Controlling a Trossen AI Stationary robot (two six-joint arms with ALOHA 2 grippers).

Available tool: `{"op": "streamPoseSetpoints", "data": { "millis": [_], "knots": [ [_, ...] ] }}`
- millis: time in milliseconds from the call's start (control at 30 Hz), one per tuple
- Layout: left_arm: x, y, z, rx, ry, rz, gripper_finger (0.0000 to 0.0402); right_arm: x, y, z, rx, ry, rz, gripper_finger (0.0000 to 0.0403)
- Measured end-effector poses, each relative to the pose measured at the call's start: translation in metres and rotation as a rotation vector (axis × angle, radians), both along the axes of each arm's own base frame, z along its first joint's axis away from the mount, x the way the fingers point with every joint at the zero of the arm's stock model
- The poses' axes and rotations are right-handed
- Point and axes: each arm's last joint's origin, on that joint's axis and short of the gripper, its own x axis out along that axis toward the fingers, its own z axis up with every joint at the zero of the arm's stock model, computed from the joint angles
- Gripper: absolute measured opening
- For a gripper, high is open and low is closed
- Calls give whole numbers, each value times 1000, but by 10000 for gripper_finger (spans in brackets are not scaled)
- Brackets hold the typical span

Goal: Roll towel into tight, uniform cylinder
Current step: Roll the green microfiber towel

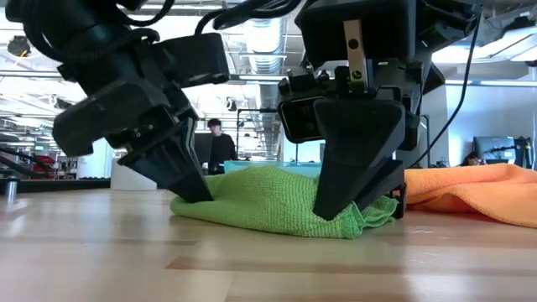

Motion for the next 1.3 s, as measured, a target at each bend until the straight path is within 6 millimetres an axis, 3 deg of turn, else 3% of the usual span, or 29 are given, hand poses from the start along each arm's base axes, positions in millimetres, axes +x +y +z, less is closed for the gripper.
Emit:
{"op": "streamPoseSetpoints", "data": {
  "millis": [300, 467, 667, 1033, 1133, 1300],
  "knots": [
    [1, 0, -2, 2, -6, 2, 0, 0, 2, 1, 7, -4, 11, 158],
    [1, 0, -2, -26, -12, 33, 0, 0, -2, 2, 53, 19, 24, 187],
    [1, -1, -2, -78, -29, 87, 0, -6, -3, 8, 23, 36, 62, 183],
    [1, -1, -3, -192, -58, 221, 0, -37, -9, 50, -227, 100, 30, 164],
    [1, -1, -3, -215, -67, 257, 0, -44, 1, 64, -276, 36, 33, 166],
    [1, -1, -3, -232, -74, 282, 0, -47, 35, 80, -330, -194, 29, 164]
  ]
}}
